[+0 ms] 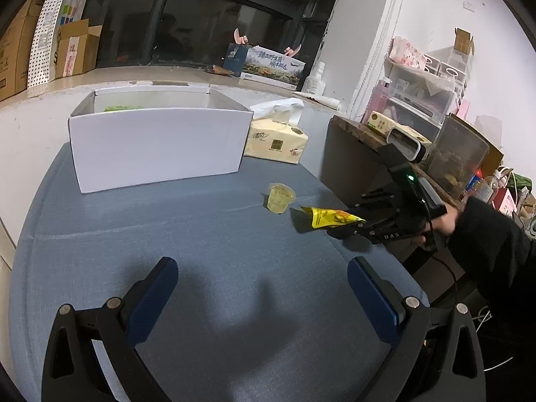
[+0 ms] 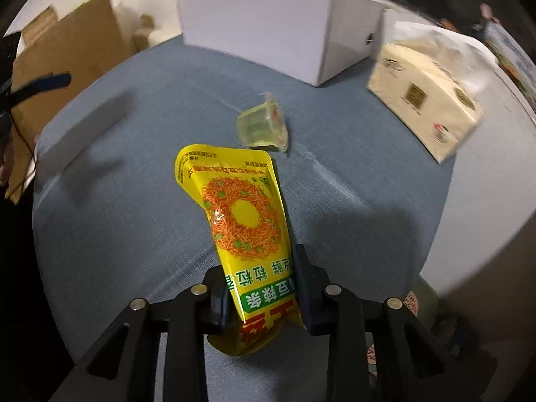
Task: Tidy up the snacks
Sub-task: 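Grasp the yellow sunflower pouch with the right tool while the left tool grasps the jelly cup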
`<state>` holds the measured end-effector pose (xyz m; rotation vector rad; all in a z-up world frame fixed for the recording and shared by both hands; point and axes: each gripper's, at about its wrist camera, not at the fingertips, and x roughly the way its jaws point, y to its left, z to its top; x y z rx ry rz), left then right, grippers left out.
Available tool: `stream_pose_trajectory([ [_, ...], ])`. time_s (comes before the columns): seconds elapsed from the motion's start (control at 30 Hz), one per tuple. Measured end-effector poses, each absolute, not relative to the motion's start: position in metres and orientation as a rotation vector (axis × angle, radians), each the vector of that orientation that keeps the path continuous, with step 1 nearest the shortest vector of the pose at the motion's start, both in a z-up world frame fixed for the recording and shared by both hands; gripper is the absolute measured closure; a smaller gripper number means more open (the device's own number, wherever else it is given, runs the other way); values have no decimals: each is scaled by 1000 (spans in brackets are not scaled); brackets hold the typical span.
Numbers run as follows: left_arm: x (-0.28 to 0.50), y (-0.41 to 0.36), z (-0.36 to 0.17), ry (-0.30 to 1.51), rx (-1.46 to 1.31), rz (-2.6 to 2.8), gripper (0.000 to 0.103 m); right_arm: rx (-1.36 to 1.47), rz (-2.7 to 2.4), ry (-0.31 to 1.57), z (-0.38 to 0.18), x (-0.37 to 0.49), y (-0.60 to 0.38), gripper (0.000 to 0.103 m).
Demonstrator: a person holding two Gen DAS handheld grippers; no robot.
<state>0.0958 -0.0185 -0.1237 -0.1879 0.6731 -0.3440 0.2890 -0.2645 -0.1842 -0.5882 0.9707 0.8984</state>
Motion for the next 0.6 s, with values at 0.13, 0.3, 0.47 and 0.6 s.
stream_pose_trajectory([
  [0.13, 113, -27, -118, 664, -141, -364, 0, -458, 873, 870, -168, 262, -278, 77],
  [0.3, 161, -53, -119, 700, -87, -409, 0, -161, 760, 859, -157, 227, -304, 77],
  [0.47, 221, -102, -136, 772, 7, -449, 0, 102, 705, 828, -147, 190, -335, 77],
  [0.6, 259, -129, -155, 830, 49, -465, 0, 239, 694, 810, -141, 174, -350, 77],
])
